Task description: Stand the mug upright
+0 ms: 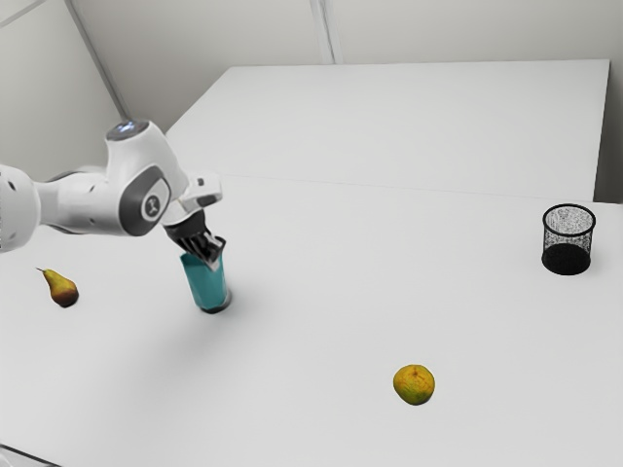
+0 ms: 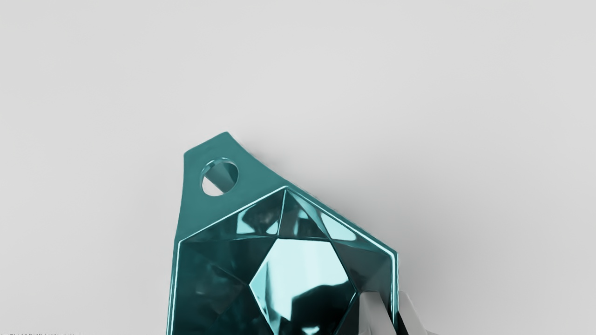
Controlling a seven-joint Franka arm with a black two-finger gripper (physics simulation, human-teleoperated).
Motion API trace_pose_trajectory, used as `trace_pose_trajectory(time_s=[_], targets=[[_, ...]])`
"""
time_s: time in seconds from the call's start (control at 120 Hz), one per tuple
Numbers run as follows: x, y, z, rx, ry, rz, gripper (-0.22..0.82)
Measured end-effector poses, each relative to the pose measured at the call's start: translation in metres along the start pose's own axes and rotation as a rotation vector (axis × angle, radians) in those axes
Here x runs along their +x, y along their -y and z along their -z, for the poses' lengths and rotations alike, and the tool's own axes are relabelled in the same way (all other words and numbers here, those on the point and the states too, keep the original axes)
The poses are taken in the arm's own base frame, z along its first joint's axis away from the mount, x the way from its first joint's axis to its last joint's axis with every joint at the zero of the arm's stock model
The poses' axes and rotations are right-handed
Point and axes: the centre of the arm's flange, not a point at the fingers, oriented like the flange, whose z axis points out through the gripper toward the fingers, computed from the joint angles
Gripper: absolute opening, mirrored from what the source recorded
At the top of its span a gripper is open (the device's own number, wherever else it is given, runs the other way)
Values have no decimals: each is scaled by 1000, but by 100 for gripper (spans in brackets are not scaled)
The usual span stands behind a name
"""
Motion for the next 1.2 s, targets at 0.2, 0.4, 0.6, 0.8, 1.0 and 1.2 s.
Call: trace_pose_trajectory(time_s=[0.2,0.4,0.6,0.8,1.0,1.2], targets=[[1,-3,-6,4,9,19,-18],[2,-8,-8,4,17,27,2],[10,-13,1,19,4,5,37],[28,-15,31,35,-18,-13,51],[38,-18,52,34,-3,-18,57],[47,-20,82,40,6,-29,59]])
